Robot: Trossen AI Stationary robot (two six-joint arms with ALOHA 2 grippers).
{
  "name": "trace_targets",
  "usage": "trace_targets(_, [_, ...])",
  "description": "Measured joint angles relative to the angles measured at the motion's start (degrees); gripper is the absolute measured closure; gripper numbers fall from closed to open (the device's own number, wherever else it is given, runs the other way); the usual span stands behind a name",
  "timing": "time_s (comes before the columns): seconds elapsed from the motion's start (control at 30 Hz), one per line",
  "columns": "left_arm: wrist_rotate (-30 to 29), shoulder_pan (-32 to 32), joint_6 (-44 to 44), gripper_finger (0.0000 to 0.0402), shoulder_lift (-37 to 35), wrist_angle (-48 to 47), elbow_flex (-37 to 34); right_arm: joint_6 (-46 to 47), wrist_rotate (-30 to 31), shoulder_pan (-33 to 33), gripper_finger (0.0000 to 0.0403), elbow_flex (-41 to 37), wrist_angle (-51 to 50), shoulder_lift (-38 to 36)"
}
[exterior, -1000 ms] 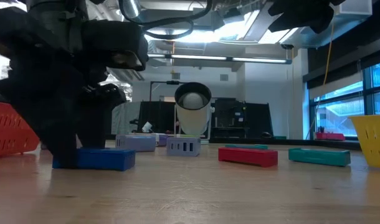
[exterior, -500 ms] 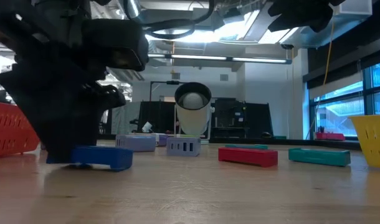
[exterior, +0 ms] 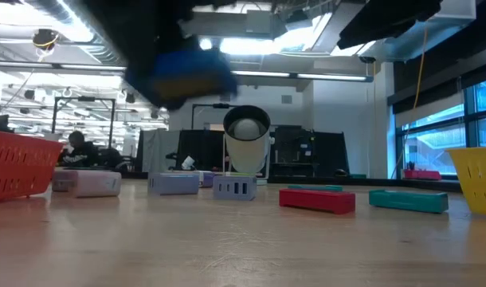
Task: Pick & Place Office items
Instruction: Put the blue digital clock into the yellow basket
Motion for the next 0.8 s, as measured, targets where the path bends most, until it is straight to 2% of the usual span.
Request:
trace_targets(0.3, [9.15, 8.53, 9.23, 0.0249, -0.83, -9.34, 6.47, -17.15, 1.78, 2.94, 0.0179, -0.01, 12.34, 3.97])
trace_targets(0.63, [19.14, 16.33, 12.45, 0.0242, -5.49, -3.51, 6.62, -22.77, -0.18, 6.41, 0.0179, 0.0, 22.9, 7.98])
trace_targets(0.8, [20.81, 17.46, 12.27, 0.0248, -5.84, -1.99, 6.62, -26.07, -0.97, 5.02, 0.0179, 0.0, 28.87, 11.01])
